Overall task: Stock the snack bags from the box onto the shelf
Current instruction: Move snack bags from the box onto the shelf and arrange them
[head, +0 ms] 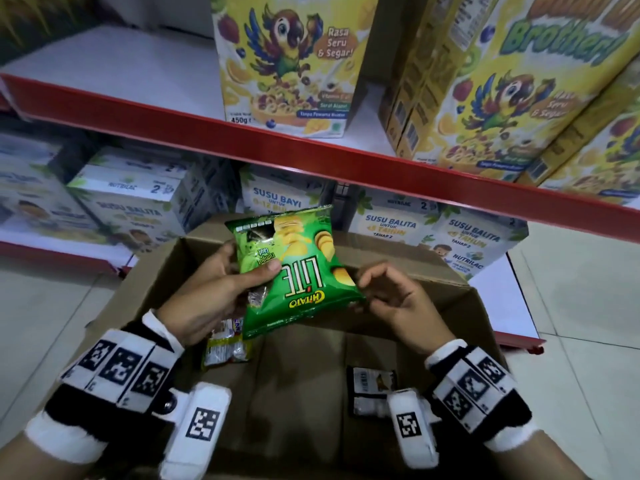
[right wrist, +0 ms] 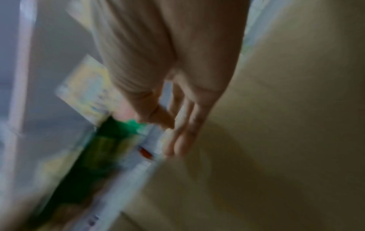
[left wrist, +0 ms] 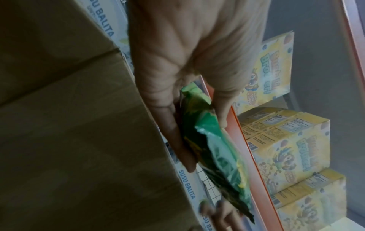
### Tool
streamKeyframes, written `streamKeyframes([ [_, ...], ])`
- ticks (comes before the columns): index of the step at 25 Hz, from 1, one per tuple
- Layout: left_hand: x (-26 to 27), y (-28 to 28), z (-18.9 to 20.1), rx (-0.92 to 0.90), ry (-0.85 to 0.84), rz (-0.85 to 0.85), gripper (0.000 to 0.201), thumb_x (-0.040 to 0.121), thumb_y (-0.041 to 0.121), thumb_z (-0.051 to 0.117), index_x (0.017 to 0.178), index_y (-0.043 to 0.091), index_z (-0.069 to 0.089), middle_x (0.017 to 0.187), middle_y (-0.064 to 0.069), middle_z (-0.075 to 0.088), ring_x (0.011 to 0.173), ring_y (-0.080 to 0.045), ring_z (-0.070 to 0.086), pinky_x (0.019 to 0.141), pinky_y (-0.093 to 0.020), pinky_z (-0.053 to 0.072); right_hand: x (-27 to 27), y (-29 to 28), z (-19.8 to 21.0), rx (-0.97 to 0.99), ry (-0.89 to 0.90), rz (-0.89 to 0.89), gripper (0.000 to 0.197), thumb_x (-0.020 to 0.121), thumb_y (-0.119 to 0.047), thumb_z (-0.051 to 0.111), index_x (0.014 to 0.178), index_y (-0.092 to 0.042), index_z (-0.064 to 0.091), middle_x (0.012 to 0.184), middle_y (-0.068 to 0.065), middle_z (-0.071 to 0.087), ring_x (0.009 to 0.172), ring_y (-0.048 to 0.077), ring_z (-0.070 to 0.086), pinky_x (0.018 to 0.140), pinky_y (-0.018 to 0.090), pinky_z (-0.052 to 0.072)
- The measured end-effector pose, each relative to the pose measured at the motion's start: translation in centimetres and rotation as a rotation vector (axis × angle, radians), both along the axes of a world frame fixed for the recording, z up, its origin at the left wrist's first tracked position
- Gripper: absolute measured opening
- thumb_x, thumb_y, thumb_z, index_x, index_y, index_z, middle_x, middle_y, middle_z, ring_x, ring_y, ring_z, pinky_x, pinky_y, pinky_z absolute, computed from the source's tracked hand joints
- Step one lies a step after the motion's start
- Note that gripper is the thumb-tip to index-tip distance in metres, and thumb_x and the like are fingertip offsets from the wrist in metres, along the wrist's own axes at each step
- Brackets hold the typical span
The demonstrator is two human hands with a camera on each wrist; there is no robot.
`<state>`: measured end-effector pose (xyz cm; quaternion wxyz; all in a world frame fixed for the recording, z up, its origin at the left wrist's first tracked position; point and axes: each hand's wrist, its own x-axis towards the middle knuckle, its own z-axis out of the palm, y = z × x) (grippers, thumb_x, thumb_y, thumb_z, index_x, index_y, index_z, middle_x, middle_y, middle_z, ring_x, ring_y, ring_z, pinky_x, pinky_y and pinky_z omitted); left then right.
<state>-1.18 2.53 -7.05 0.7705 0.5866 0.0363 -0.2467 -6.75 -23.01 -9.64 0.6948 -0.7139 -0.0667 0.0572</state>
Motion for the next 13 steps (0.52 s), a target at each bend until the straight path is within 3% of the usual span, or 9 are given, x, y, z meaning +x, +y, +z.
streamKeyframes([
  [2,-0.2,0.6,-0.1,0.034,-0.026,0.027,0.067,0.061,0.021,0.075,0.124,0.017,0.052,0.103,-0.005,0.074,0.088,-0.024,0.072,0.063,-0.036,0.060,0.3,-0.8,-3.9,-0.203,0.249,0.056,0.035,0.082,0.022,0.046,0.090,-0.010,0.058,0.088,0.004,0.063,0.079,0.006,0.066,0.073,0.014,0.050],
  [3,-0.3,0.8,-0.2,0.039,-0.037,0.049,0.063,0.063,0.019,0.073,0.122,0.017,0.053,0.102,-0.004,0.074,0.088,-0.023,0.072,0.062,-0.034,0.059,0.7,-1.3,-6.1,-0.464,0.349,0.140,0.031,0.085,0.016,0.048,0.096,-0.009,0.061,0.093,0.007,0.063,0.087,0.007,0.065,0.076,0.013,0.048],
  [4,-0.5,1.0,-0.4,0.035,-0.051,0.064,0.058,0.064,0.017,0.072,0.119,0.018,0.054,0.102,-0.004,0.074,0.087,-0.022,0.072,0.061,-0.031,0.059,1.0,-2.1,-8.6,-0.758,0.455,0.241,0.026,0.088,0.005,0.052,0.108,-0.007,0.061,0.107,0.010,0.062,0.102,0.013,0.061,0.082,0.015,0.045],
  [6,-0.8,1.4,-0.5,0.040,-0.086,0.059,0.047,0.065,0.015,0.070,0.111,0.018,0.058,0.103,-0.003,0.074,0.088,-0.017,0.072,0.062,-0.025,0.058,0.7,-3.0,-13.4,-1.261,0.626,0.451,0.053,0.092,-0.023,0.056,0.140,-0.008,0.040,0.146,0.011,0.039,0.133,0.024,0.039,0.104,0.028,0.034],
  [7,-1.0,1.5,-0.4,0.052,-0.101,0.059,0.044,0.066,0.015,0.070,0.108,0.019,0.060,0.103,-0.001,0.074,0.089,-0.015,0.072,0.063,-0.024,0.057,0.1,-3.2,-15.3,-1.361,0.699,0.545,0.072,0.091,-0.032,0.057,0.149,-0.011,0.021,0.155,0.009,0.023,0.140,0.027,0.028,0.111,0.033,0.029],
  [9,-1.3,1.7,-0.4,0.065,-0.124,0.079,0.045,0.066,0.016,0.069,0.109,0.022,0.059,0.103,0.002,0.074,0.092,-0.014,0.071,0.069,-0.024,0.058,-1.2,-3.2,-18.3,-1.366,0.822,0.567,0.097,0.085,-0.038,0.064,0.151,-0.022,-0.005,0.158,0.010,0.011,0.142,0.033,0.022,0.111,0.048,0.030],
  [11,-1.3,1.8,-0.3,0.050,-0.131,0.095,0.051,0.067,0.015,0.069,0.116,0.020,0.057,0.107,0.000,0.073,0.097,-0.016,0.069,0.076,-0.028,0.059,-2.1,-2.9,-20.0,-1.411,0.849,0.587,0.096,0.087,-0.039,0.062,0.150,-0.027,-0.009,0.157,0.014,0.010,0.141,0.038,0.022,0.110,0.054,0.029],
  [13,-1.3,2.1,-0.4,0.025,-0.130,0.113,0.054,0.069,0.013,0.068,0.120,0.020,0.054,0.110,-0.003,0.071,0.099,-0.019,0.069,0.077,-0.030,0.059,-2.3,-1.9,-20.0,-1.464,0.808,0.608,0.078,0.093,-0.038,0.051,0.151,-0.024,0.001,0.154,0.017,0.016,0.139,0.038,0.023,0.111,0.052,0.027],
])
